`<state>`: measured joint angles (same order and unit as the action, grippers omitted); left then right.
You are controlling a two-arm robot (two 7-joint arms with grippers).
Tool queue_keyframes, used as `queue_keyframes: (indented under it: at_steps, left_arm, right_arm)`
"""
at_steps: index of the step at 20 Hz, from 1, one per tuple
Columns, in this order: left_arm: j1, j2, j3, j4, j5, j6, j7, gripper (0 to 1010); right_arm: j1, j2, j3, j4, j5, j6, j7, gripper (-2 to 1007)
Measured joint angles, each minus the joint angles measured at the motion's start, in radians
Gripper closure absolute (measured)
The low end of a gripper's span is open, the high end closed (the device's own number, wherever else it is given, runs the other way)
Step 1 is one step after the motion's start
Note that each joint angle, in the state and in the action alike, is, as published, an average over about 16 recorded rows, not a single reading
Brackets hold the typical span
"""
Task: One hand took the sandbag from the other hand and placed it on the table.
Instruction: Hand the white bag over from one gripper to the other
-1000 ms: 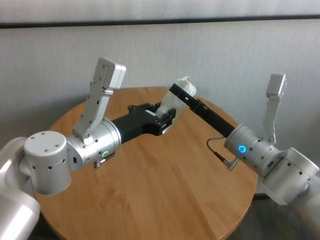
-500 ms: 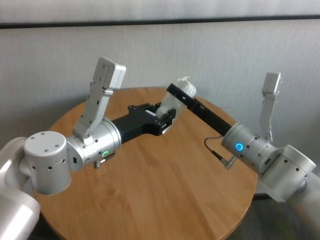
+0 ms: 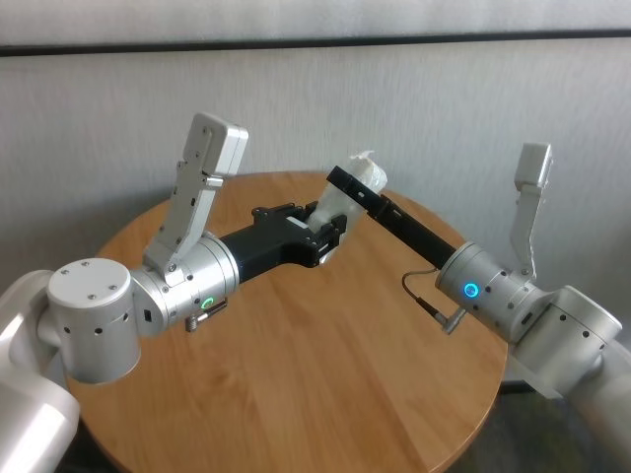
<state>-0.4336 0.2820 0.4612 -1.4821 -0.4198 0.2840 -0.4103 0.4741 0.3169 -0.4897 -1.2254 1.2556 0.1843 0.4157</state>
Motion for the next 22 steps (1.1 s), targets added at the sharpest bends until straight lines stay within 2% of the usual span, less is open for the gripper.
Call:
queue_keyframes:
  at_steps: [7,16,22]
  left_arm:
    - [0.000,0.000,0.000,0.000,0.000,0.000,0.000,600]
    - [0.000,0.000,0.000,0.000,0.000,0.000,0.000,600]
    - [0.000,0.000,0.000,0.000,0.000,0.000,0.000,600]
  right_arm:
    - [-0.003,0.000,0.003,-0.004,-0.002,-0.002,0.000,127]
    - [-0.004,0.000,0.005,-0.006,-0.003,-0.004,0.000,333]
    - [-0.005,0.001,0.005,-0.007,-0.003,-0.005,0.000,406]
